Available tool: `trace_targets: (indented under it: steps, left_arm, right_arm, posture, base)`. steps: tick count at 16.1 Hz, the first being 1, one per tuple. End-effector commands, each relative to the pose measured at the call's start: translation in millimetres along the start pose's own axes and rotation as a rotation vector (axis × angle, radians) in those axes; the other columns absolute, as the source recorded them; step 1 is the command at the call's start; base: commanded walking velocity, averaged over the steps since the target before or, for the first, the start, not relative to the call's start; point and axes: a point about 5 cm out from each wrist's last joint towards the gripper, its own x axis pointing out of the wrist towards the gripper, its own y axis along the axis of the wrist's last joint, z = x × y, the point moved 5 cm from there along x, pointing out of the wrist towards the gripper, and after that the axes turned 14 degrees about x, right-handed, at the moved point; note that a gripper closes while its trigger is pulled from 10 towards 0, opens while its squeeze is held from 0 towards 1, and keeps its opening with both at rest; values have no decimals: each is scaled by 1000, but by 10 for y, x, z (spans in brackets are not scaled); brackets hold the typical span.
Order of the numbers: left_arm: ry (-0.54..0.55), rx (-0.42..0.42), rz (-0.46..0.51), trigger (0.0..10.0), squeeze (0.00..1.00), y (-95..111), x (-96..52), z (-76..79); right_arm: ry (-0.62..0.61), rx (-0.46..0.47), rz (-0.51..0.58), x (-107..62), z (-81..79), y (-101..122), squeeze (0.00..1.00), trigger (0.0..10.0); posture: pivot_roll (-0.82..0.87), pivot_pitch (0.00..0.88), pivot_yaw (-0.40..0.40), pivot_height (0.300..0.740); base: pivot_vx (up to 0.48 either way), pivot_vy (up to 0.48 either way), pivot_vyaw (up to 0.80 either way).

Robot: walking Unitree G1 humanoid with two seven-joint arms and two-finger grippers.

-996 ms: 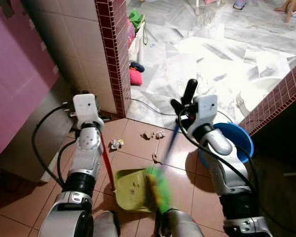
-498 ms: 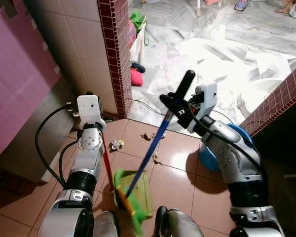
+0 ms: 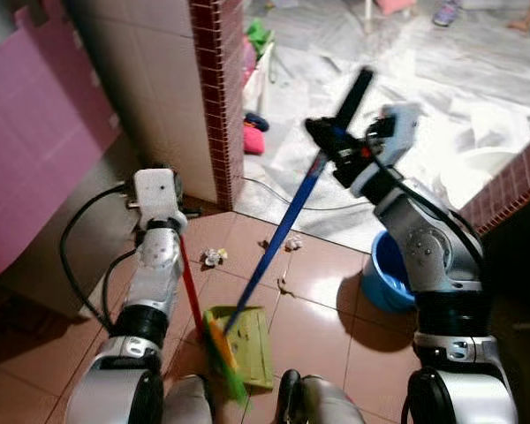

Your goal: Sweep floor

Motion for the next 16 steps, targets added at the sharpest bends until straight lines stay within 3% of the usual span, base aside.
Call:
trace_targets:
  steps: [1,3,5,7,9,14,16]
  left_arm:
    - [27,17,25,10000,0,45,3,-124]
    - [86,20,44,10000,0,75,-34,-307]
    - [88,12,51,10000,0,91,-65,-310]
    - [73,9,46,10000,0,71,-103,-278]
    - [51,-10,92,10000,0,142,-168,-279]
    - [53,-24,165,10000,0,349,-276,-339]
    - [41,-66,196,10000,0,480,-263,-316]
  right_arm:
    - [-17,-26,63,-5,5,126,0,10000]
    - [-149,-9,117,-31,181,128,0,10000]
    - [-195,-32,149,-28,233,145,0,10000]
    - [-258,-203,159,-32,286,187,0,10000]
    - [-258,-354,146,-70,273,123,0,10000]
    - [-235,-405,115,-131,187,-135,0,10000]
    - [-235,-434,90,-134,203,-241,0,10000]
  posture:
    - [-54,98,-24,740]
    - [-51,100,-25,740]
    - [-47,98,-27,740]
    - [-51,96,-27,740]
    - [-53,98,-27,740]
    - [-50,102,-30,740]
    - [-46,101,-35,740]
  base:
    - [0,0,0]
    - [0,0,0]
    - [0,0,0]
    - [0,0,0]
    - [0,0,0]
    - [0,0,0]
    - [0,0,0]
